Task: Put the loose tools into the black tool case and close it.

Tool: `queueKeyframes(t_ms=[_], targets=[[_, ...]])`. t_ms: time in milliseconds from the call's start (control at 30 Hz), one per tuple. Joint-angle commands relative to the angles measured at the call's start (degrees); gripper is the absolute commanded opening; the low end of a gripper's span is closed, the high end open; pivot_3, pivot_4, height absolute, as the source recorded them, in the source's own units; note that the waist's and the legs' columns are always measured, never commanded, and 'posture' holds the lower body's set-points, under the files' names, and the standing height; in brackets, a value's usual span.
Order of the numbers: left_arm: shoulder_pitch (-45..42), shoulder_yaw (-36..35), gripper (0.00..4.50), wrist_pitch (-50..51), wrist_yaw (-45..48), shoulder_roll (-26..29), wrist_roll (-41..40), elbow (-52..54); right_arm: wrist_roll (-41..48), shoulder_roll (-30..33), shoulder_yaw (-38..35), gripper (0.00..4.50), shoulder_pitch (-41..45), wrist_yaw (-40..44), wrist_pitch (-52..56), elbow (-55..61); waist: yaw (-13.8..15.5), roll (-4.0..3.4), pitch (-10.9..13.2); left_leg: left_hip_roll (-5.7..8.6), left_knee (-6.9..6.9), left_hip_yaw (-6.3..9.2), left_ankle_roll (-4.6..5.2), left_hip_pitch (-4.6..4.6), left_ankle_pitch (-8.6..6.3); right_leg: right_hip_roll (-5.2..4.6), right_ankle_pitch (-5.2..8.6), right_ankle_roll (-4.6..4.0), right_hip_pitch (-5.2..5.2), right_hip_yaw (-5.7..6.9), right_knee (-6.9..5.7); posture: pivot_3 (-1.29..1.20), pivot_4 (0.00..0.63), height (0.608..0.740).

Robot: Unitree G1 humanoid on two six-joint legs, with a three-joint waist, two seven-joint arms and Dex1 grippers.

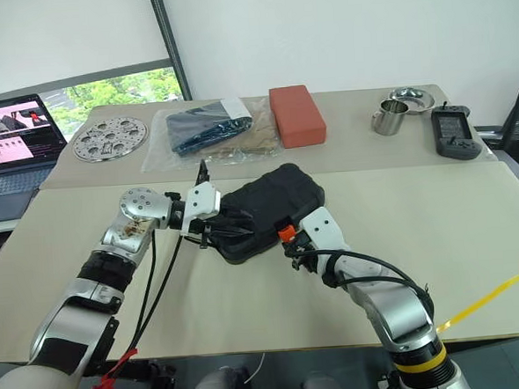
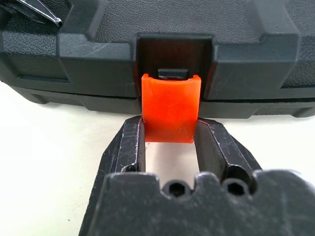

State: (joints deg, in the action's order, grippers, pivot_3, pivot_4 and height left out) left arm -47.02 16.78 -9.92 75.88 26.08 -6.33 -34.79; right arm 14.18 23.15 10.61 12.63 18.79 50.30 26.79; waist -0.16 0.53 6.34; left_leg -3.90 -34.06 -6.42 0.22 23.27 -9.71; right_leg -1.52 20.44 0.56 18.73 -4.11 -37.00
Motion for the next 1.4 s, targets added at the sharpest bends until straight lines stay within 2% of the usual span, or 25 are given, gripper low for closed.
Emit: queueKeyframes(t_ms=[33, 300, 367, 467, 700, 733, 800, 900, 1033, 1400], targets=[[1.11, 1.35, 1.76, 0.13, 0.20, -0.32, 2.70, -1.55, -0.38, -0.10, -1.79, 1.17, 1.27, -0.45, -0.79, 3.69, 0.04, 0.00, 0.00, 0.00, 0.00, 0.00, 0.00, 0.00, 0.00, 0.00, 0.00, 0.00, 0.00, 0.00, 0.00, 0.00, 0.150, 0.740], [1.70, 1.12, 1.76, 0.43, 0.06, -0.59, 2.71, -0.69, -1.27, -1.25, -1.34, 1.17, 2.92, -0.27, -2.33, -0.03, 0.00, 0.00, 0.00, 0.01, 0.00, -0.01, 0.00, -0.02, 0.00, 0.01, 0.00, 0.00, 0.00, 0.00, 0.01, 0.00, 0.150, 0.740], [1.95, 1.02, 1.76, 0.62, 0.13, -0.50, 2.65, -0.42, -0.73, -1.36, -1.71, 2.17, 3.08, 0.32, -2.39, -0.13, -0.02, 0.00, 0.00, 0.00, 0.00, -0.01, 0.00, -0.02, 0.00, 0.01, 0.00, 0.00, -0.01, 0.00, 0.01, 0.00, 0.150, 0.740], [2.28, 0.76, 1.76, 0.98, 0.09, -0.40, 2.61, -0.16, 0.35, -1.52, -3.23, 3.07, 2.43, 0.84, -2.57, 0.75, -0.03, 0.00, -0.02, 0.00, 0.00, 0.00, 0.00, -0.04, 0.00, 0.02, 0.00, 0.00, -0.04, 0.01, 0.01, 0.00, 0.150, 0.740], [2.54, 0.36, 1.76, 1.41, 0.13, -0.50, 2.57, 0.11, 5.20, 1.33, -7.65, 3.07, 0.20, 4.86, 1.50, 5.62, -0.07, 0.00, -0.03, -0.02, 0.02, 0.01, 0.00, -0.05, 0.00, 0.02, 0.00, 0.00, -0.05, 0.01, 0.02, 0.00, 0.150, 0.740], [2.51, 0.34, 1.76, 1.41, 0.09, -0.56, 2.58, 0.05, 5.59, 1.80, -8.08, 2.67, -0.14, 5.23, 1.75, 5.98, -0.08, 0.00, -0.03, -0.02, 0.02, 0.01, 0.00, -0.06, 0.00, 0.01, 0.00, 0.00, -0.06, 0.01, 0.03, 0.00, 0.150, 0.740], [2.40, 0.31, 1.76, 1.37, 0.03, -0.72, 2.63, -0.17, 6.55, 2.71, -8.00, 2.28, -0.63, 6.13, 2.67, 6.42, -0.12, 0.00, -0.03, -0.01, 0.03, 0.01, 0.01, -0.06, -0.01, 0.02, 0.00, 0.00, -0.08, 0.01, 0.07, 0.00, 0.150, 0.740], [2.34, 0.33, 1.76, 1.33, -0.07, -1.00, 2.69, -0.36, 6.13, 3.01, -6.22, 1.20, -0.83, 5.81, 3.60, 5.93, -0.14, 0.00, -0.03, -0.01, 0.06, 0.01, 0.01, -0.08, -0.01, 0.03, 0.00, 0.00, -0.09, 0.01, 0.08, 0.00, 0.150, 0.740], [2.43, 0.32, 1.76, 1.52, 0.03, -1.16, 2.62, -0.14, 4.95, 2.89, -4.49, 0.03, 0.18, 5.17, 4.53, 4.24, -0.10, 0.00, -0.03, -0.01, 0.07, 0.02, 0.01, -0.07, 0.00, 0.01, 0.00, 0.00, -0.10, 0.00, 0.10, 0.00, 0.150, 0.740], [2.60, 0.11, 1.76, 1.71, -0.09, -1.35, 2.61, 0.25, 6.69, 4.59, -2.31, 0.03, 8.79, 7.80, 12.63, -0.73, -0.03, 0.00, -0.03, -0.01, 0.09, 0.03, 0.01, -0.07, 0.00, 0.00, 0.00, 0.00, -0.12, 0.00, 0.16, 0.00, 0.150, 0.740]])
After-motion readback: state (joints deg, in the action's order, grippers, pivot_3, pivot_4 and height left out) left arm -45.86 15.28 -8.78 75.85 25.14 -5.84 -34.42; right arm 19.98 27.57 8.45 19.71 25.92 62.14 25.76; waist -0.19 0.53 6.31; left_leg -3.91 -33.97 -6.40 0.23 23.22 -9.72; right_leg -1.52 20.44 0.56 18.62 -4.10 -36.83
